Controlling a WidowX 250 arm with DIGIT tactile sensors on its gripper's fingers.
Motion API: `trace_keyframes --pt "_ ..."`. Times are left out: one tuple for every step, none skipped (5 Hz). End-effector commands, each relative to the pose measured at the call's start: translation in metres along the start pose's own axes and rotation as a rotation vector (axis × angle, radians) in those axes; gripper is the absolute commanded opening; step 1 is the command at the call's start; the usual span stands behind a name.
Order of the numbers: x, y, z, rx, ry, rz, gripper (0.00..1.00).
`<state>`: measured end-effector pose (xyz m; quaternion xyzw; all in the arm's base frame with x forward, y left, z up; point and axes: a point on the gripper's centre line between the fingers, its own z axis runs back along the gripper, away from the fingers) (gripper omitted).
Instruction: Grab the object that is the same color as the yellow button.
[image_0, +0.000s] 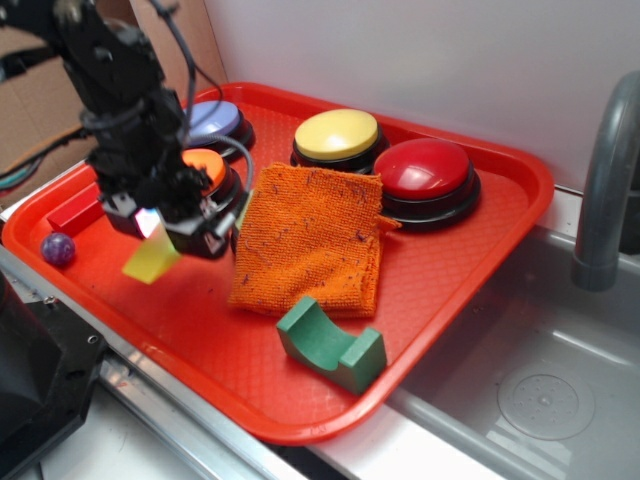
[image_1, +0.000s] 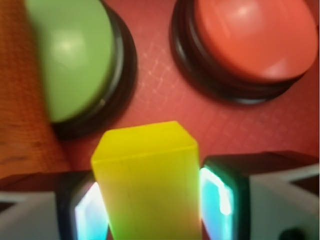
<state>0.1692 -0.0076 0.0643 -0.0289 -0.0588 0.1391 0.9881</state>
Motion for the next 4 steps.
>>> trace_keyframes --pt "0.023 -0.019 0.076 -0.073 0.009 -0.093 0.0" --pt "0.024 -0.024 0.111 -0.085 -0.019 -0.08 0.0" --pt "0.02 -0.021 0.121 -0.095 -0.101 -0.015 0.0" --pt "0.016 -0.011 0.11 -0.105 -0.104 0.036 0.0"
